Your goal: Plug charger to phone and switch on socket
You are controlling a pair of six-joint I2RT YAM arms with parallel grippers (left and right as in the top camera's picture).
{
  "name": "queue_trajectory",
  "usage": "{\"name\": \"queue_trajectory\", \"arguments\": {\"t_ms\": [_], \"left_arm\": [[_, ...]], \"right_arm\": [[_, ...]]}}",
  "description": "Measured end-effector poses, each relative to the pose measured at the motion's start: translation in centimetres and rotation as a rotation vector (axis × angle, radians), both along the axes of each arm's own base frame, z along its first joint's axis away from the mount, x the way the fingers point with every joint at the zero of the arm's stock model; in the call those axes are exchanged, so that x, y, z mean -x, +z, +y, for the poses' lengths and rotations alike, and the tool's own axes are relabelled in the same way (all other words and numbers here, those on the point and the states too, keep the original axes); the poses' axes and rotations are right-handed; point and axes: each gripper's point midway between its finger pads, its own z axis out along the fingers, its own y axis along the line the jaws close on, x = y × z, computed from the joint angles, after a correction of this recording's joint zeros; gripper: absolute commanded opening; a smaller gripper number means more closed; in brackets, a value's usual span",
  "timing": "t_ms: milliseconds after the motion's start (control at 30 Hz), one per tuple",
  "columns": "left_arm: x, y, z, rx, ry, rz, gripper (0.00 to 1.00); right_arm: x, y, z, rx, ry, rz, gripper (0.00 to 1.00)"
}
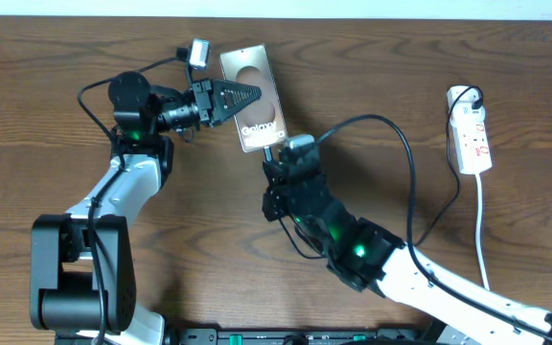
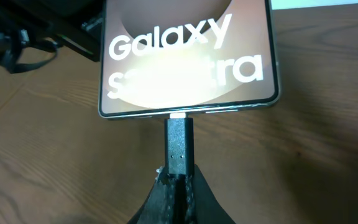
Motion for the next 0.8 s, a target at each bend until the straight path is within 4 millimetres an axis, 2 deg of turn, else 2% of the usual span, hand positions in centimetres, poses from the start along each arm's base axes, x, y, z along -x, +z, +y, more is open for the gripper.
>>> {"name": "queue_trajectory", "arguments": {"t_ms": [133,300,500,667,800], "left_arm": [[-0.7,0.5,0.3,0.0,0.037,-0.035,0.07],[-1.2,1.0,0.3,0.003,0.06,-0.055,0.07],[-0.8,1.0,-0.3,-0.002,0.04,-0.07,0.07],[0.3,0.6,-0.8,-0.013,-0.028,-0.073,0.07],[2.0,-0.2,-1.7,-0.022,-0.112,-0.058,0.08]], "right_arm": [[-1.2,0.0,0.2,0.036,-0.005,0.006,0.01],[-1.8,0.5,0.1,0.052,0.02,0.014,0.01],[-1.3,0.2,-0.1,0.102,0.063,0.085,0.02],[-0.1,-0.4,-0.4,0.14,0.095,0.154,0.2],[0.8,1.1,-1.1,0.134,0.108,0.17,0.39]]}}
